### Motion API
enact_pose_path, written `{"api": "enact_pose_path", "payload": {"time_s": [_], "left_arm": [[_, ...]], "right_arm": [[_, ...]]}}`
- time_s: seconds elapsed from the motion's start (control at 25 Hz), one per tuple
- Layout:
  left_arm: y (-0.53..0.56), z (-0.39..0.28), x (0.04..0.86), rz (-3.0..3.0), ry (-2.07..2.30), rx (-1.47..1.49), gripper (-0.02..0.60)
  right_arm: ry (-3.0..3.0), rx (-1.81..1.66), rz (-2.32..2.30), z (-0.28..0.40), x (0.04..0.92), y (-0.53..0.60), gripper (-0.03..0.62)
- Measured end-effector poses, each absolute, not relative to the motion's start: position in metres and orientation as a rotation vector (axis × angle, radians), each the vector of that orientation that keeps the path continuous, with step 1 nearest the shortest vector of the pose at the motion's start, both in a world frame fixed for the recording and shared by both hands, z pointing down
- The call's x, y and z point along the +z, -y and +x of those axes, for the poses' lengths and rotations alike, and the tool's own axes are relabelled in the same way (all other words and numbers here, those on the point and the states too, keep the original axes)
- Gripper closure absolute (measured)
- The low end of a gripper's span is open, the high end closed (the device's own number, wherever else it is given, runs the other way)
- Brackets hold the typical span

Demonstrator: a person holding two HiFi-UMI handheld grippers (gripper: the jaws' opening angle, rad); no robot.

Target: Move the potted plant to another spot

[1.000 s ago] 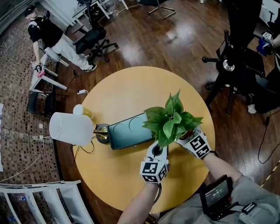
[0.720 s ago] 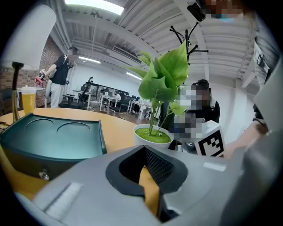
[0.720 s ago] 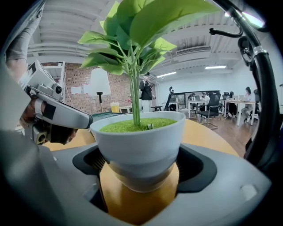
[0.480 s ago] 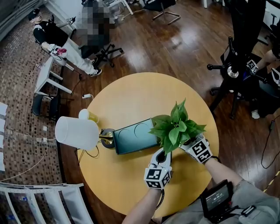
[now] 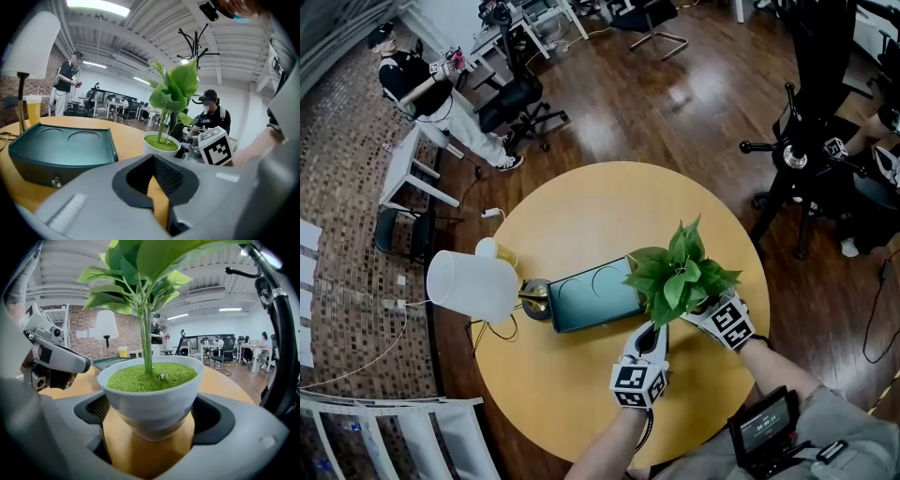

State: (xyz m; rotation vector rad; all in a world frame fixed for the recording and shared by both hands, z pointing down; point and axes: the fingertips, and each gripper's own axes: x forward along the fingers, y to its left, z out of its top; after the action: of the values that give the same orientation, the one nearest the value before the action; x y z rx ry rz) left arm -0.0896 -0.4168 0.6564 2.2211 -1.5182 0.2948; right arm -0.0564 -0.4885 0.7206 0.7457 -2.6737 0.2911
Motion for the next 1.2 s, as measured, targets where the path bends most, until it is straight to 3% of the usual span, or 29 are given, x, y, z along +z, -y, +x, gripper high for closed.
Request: {"api": "enact_pose_path", "payload": {"time_s": [0.92,1.2], "left_arm": [[0.346,-0.072,0.594,2.304,1.523,0.223,0.584],[0.303,-0.081,0.567,2.356,1.532,0.149,0.584]], "right_arm": [[2.640,0.267,0.787,0.002,0.647,0.394,0.123],[2.691,0.211,0.793,-0.007,0.606,0.342,0.191]]}}
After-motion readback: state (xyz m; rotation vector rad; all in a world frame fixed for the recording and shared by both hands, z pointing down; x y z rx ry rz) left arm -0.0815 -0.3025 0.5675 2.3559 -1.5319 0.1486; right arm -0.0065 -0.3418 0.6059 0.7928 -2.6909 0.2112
